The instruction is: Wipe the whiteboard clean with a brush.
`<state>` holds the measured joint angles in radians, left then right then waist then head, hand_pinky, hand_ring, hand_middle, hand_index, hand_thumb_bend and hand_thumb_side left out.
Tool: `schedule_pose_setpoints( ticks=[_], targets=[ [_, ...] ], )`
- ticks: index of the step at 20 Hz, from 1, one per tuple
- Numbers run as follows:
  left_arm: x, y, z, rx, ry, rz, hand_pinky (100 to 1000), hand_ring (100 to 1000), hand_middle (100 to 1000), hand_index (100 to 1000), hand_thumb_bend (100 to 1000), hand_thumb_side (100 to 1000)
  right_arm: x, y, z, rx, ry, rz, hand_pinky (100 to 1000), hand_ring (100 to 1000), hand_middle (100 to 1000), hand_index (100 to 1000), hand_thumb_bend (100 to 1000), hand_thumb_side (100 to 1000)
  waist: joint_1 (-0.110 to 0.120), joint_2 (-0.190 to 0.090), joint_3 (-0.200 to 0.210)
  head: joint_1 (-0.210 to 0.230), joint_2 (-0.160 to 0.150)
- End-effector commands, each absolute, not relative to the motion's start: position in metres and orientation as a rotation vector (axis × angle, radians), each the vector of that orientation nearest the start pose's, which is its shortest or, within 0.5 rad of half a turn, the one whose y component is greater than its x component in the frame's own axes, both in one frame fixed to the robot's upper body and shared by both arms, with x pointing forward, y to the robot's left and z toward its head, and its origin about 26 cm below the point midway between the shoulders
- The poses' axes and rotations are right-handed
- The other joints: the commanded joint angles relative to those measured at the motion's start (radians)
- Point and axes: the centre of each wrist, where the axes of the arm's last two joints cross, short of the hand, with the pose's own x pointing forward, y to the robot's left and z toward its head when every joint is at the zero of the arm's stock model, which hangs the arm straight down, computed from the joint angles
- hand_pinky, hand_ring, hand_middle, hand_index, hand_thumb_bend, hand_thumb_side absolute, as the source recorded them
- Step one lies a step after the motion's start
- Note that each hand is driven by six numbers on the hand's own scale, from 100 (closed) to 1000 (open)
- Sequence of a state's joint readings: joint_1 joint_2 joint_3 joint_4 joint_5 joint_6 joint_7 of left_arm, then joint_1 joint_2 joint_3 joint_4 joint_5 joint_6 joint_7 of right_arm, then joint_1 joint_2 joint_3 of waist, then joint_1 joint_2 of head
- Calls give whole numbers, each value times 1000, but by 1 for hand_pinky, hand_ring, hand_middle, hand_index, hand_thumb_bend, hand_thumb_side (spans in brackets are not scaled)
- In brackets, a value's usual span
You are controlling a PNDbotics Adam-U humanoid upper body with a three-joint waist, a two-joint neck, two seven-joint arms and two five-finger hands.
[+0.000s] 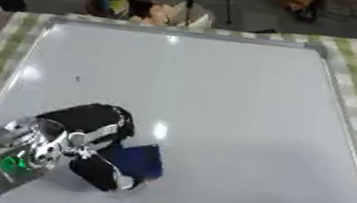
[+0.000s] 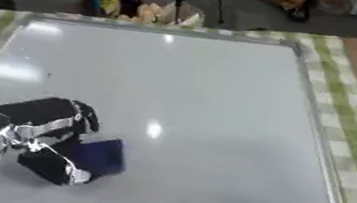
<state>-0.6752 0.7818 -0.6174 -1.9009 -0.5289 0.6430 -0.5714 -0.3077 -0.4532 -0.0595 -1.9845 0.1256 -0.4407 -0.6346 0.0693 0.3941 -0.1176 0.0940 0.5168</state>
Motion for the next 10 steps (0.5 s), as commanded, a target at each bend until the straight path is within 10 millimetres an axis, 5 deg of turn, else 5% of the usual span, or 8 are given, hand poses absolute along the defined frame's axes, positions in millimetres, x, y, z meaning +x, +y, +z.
schedule_pose_setpoints(
  ticks=[1,10],
  targets=[
    [317,194,223,690,-1128,-1486,565,721,775,126,415,396,298,-292,225,609,3312,228,634,578,521,688,100,767,-6,-17,-2,1,-11],
    [322,195,217,662,-1104,-1496,549,709,763,120,419,366,298,-291,224,605,3319,235,634,579,520,688,100,766,-6,-15,-3,2,-13]
  ],
)
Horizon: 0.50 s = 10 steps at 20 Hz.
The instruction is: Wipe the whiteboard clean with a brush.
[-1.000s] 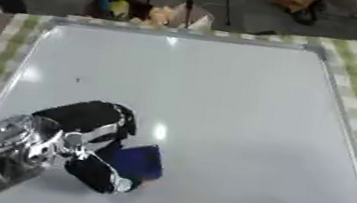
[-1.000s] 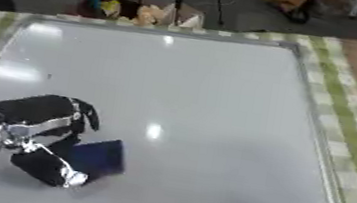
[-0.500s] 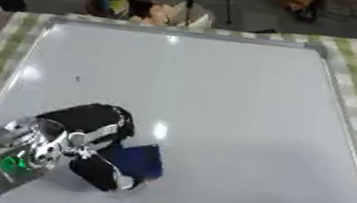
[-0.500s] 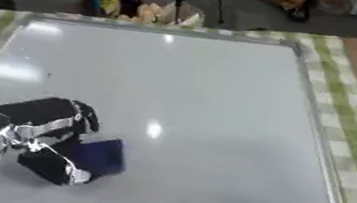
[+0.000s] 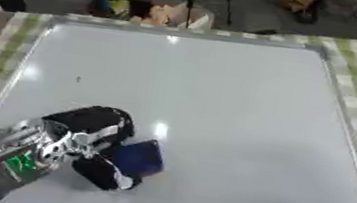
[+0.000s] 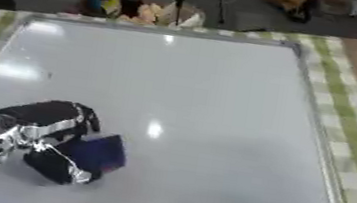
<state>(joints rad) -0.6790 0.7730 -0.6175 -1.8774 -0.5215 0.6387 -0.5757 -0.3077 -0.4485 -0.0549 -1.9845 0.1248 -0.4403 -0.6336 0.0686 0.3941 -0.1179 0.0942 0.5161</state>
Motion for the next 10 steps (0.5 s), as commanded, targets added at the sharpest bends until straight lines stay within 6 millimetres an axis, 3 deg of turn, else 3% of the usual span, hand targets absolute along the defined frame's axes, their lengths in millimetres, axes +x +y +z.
schedule_pose_setpoints(
  ticks=[1,4,10],
  targets=[
    [322,195,217,664,-1105,-1496,542,701,741,120,408,366,298,-291,224,605,3320,236,635,578,520,688,100,765,-5,-15,-2,2,-13],
    [320,194,219,696,-1132,-1494,520,672,667,121,393,364,298,-291,224,602,3324,232,635,578,519,689,100,767,-6,-16,-2,1,-14],
    [314,192,224,826,-1231,-1529,522,686,690,129,413,377,298,-289,223,585,3337,217,636,577,518,690,100,769,-6,-15,2,0,-12]
  ],
)
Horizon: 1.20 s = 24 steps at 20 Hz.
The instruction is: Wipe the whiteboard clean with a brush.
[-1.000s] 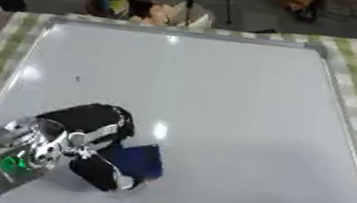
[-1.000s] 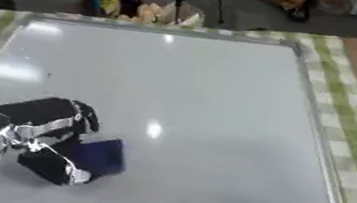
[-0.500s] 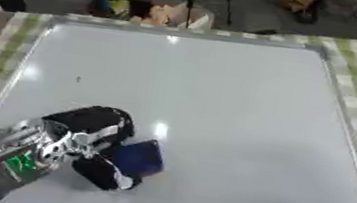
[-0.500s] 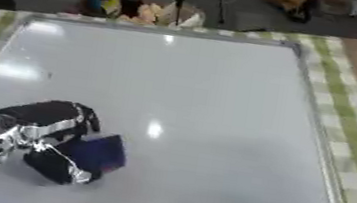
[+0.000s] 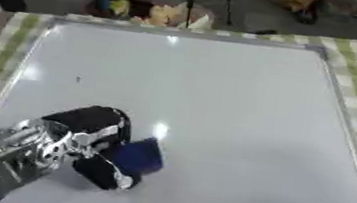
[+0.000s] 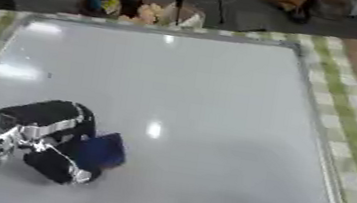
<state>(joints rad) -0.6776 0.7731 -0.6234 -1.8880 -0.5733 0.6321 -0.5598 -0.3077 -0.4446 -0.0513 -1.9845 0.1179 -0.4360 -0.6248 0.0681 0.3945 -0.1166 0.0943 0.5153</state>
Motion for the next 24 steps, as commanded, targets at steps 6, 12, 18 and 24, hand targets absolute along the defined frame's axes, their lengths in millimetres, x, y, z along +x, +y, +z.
schedule_pose_setpoints(
  ticks=[6,12,18,24],
  targets=[
    [312,191,224,876,-1240,-1556,525,690,693,129,408,376,298,-289,224,574,3342,211,637,577,517,690,100,771,-7,-14,3,0,-13],
    [312,192,224,885,-1231,-1562,530,703,711,126,400,374,298,-288,223,571,3348,209,638,577,516,691,100,771,-7,-14,5,0,-12],
    [311,191,225,883,-1234,-1554,526,691,680,122,369,375,298,-288,222,570,3354,204,639,577,516,692,100,770,-8,-15,4,0,-14],
    [308,191,228,873,-1247,-1550,526,691,691,122,364,380,298,-287,222,569,3361,199,640,577,516,693,100,772,-6,-15,5,-3,-13]
  ],
)
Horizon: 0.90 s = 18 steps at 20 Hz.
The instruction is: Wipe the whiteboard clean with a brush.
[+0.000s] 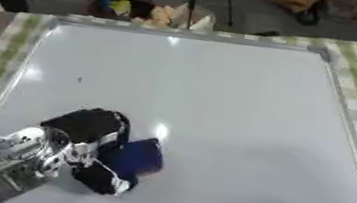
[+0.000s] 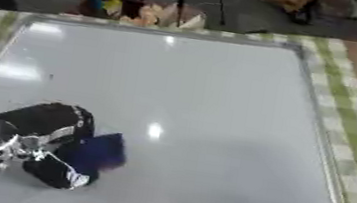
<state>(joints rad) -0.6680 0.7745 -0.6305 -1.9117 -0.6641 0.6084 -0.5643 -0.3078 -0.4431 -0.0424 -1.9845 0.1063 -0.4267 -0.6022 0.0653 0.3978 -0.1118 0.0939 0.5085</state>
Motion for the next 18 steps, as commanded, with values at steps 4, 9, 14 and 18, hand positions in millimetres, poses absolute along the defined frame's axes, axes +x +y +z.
schedule_pose_setpoints(
  ticks=[4,9,14,18],
  targets=[
    [306,191,229,872,-1251,-1549,526,691,689,121,364,381,298,-287,222,564,3362,198,641,577,516,693,100,773,-4,-18,0,-2,-8],
    [306,190,229,871,-1250,-1548,524,684,666,121,368,381,298,-287,221,561,3366,197,642,577,515,694,100,772,-4,-18,1,-3,-7],
    [306,191,229,871,-1254,-1541,519,665,608,119,342,382,298,-286,220,556,3372,194,643,577,514,695,100,772,-4,-17,1,-3,-9],
    [309,191,227,868,-1250,-1526,512,649,572,114,321,375,298,-285,220,554,3374,196,643,577,514,695,100,772,-5,-16,-1,-3,-12]
  ],
)
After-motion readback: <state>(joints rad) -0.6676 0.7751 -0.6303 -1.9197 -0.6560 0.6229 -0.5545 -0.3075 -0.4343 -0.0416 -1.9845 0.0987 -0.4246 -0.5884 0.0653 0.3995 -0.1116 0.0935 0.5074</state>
